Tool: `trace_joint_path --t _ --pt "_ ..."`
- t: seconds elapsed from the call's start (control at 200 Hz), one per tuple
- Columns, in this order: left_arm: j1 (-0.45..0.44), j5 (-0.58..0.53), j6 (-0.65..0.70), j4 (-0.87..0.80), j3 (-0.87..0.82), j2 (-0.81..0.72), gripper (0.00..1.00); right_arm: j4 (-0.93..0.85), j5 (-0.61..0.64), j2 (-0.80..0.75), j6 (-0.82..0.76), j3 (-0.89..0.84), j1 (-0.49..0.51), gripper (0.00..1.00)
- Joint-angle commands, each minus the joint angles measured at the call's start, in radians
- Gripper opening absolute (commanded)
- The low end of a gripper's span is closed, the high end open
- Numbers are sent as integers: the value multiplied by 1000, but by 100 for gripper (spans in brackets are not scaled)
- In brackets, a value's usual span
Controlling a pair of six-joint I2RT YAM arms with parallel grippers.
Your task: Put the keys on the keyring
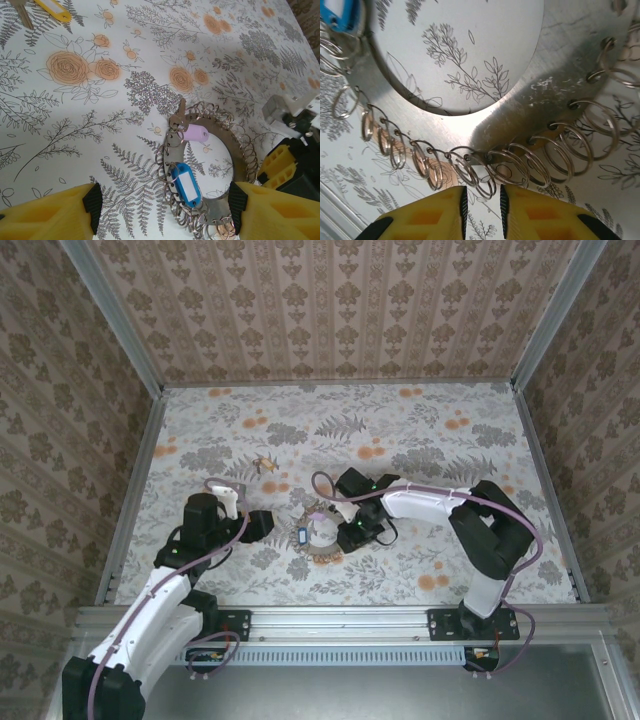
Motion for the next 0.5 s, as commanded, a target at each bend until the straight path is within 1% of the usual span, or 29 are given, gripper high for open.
trace_joint_path --t 0.0,0.13,0.22,0.295,0.36,0.495 --pt "6 13 -18 -3 -20 -15 70 -15 -18 -70 20 -7 -8 27" --pt "6 12 -19 2 -21 -14 70 -19 -26 -86 26 0 -9 27" --pt "6 12 -19 5 -23 -12 70 -11 -60 -68 31 3 -6 19" --pt "5 11 -20 7 -23 -12 71 -9 -75 -40 30 11 3 19" --pt "6 12 -22 4 -21 -13 70 -8 -81 -22 27 18 13 21" --pt "6 12 -23 -1 -24 -15 70 0 -68 8 25 23 16 22"
